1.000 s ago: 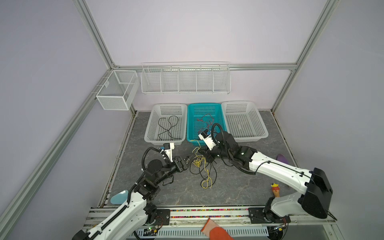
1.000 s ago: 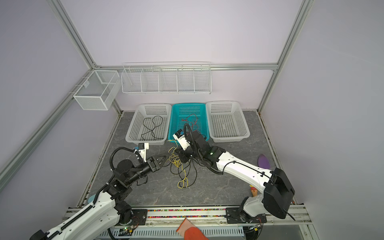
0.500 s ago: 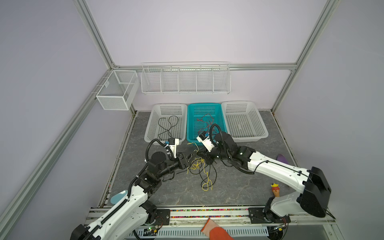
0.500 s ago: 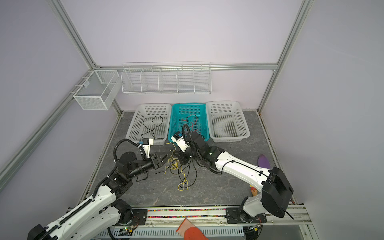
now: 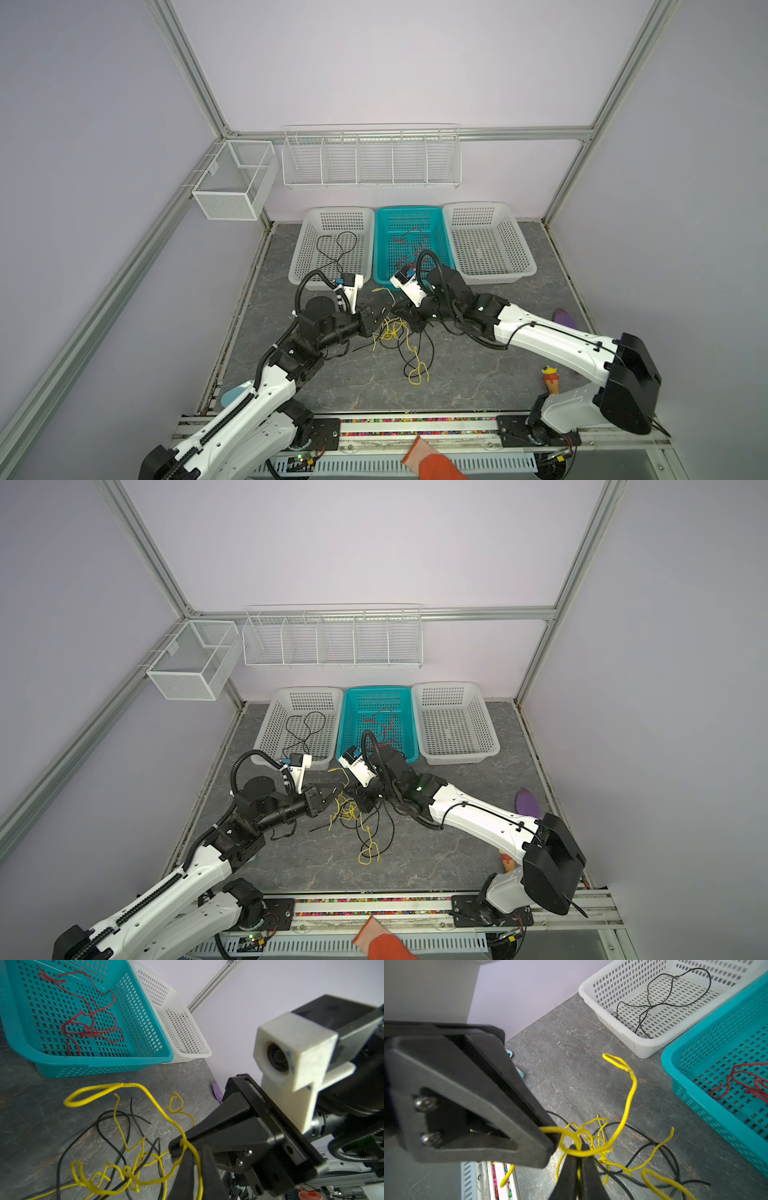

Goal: Untangle the cables

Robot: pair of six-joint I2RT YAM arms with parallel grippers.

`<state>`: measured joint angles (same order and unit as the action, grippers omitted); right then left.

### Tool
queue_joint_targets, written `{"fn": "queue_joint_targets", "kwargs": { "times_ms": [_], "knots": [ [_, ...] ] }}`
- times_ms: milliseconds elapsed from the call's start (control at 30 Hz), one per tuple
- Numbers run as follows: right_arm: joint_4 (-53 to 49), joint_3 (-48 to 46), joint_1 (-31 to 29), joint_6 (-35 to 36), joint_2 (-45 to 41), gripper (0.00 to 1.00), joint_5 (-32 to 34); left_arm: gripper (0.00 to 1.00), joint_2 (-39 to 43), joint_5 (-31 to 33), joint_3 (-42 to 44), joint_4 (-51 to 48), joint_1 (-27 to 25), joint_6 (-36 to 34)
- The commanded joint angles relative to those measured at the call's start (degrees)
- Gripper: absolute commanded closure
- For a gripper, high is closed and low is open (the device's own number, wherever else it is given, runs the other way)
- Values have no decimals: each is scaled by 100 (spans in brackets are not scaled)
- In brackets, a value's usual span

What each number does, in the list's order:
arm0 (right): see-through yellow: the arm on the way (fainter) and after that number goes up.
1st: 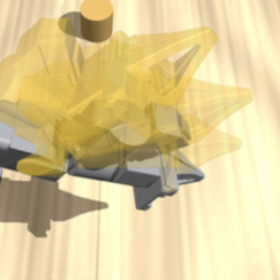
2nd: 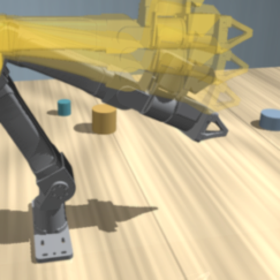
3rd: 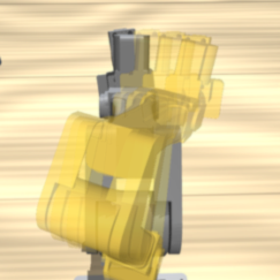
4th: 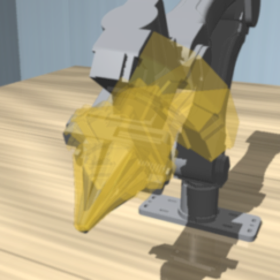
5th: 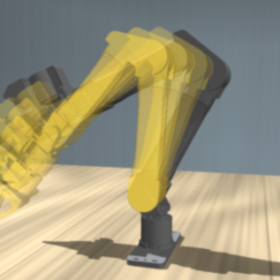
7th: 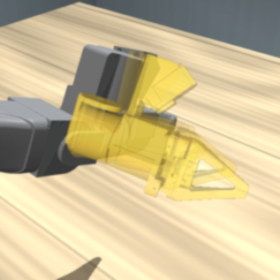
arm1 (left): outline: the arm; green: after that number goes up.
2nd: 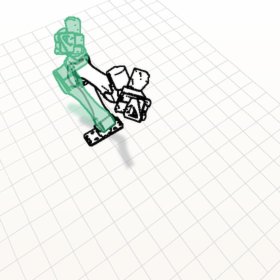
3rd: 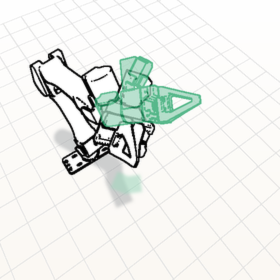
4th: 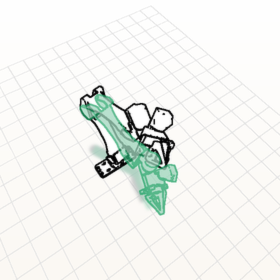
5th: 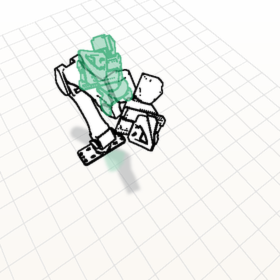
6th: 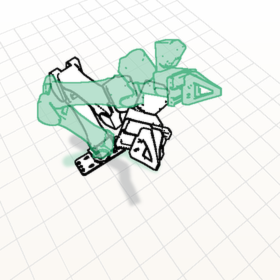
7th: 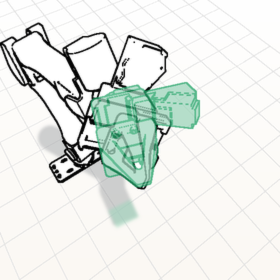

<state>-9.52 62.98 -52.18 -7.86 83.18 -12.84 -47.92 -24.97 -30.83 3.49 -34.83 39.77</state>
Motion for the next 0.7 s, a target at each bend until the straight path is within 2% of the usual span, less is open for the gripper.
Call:
{"fn": "queue_joint_targets", "kwargs": {
  "times_ms": [0,67,167,233,333,500,667],
  "knots": [
    [-67,-14,-39,144,50,90,-53,100,-75,38,-212,-95,-7,-105],
    [-93,-12,-38,129,27,84,-43,100,-88,82,-251,-130,-6,-118],
    [-73,-69,21,55,-76,64,-8,100,-65,327,-430,-328,-7,-138],
    [-48,-125,105,-39,-147,58,60,100,-36,477,-629,-426,-6,-127],
    [12,-209,290,-195,-233,55,2,100,-50,547,-901,-482,-6,-66],
    [410,-527,771,-616,-484,52,-535,100,-173,564,-1497,-1111,-6,-232],
    [756,-805,1127,-834,-829,51,-933,100,-113,906,-2028,-2228,-6,-751]
  ]
}}
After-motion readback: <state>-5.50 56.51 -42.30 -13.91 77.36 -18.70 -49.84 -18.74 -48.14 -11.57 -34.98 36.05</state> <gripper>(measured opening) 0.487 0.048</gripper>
